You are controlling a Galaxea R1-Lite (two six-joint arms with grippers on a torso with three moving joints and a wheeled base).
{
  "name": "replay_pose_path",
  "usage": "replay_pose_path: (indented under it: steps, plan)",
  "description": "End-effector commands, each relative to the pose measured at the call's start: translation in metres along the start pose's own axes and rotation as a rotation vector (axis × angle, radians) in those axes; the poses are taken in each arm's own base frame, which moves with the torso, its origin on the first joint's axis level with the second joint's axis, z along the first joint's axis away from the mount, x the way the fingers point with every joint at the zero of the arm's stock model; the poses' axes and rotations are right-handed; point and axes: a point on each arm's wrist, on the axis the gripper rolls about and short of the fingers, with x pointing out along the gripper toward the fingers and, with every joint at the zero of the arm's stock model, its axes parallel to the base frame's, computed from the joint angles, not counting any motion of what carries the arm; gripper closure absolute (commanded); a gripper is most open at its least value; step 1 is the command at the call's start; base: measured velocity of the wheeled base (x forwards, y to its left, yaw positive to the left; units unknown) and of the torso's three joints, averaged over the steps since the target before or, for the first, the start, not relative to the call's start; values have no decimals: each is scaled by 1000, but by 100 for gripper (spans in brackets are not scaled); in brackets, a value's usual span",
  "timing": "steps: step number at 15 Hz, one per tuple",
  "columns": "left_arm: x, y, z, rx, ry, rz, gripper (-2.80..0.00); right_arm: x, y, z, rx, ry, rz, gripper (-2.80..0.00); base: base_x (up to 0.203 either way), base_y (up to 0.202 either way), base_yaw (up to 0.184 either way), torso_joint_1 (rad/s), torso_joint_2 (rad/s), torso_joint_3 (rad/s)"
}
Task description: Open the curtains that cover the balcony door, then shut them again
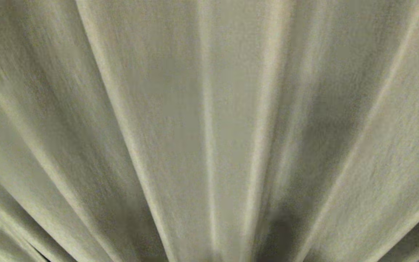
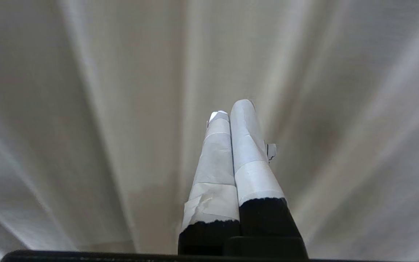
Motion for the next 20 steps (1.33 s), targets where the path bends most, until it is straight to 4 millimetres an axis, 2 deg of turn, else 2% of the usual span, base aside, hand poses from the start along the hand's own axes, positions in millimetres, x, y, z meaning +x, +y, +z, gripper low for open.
replay_pose_path:
  steps: [1, 20]
  plan:
    - [0, 0, 0, 0, -1, 0, 0, 0, 0, 0, -1, 2, 1, 0, 0, 197, 1, -1, 6, 1]
    - [0, 0, 0, -4, -4, 2, 0, 0, 0, 0, -1, 2, 1, 0, 0, 192, 1, 3, 3, 3]
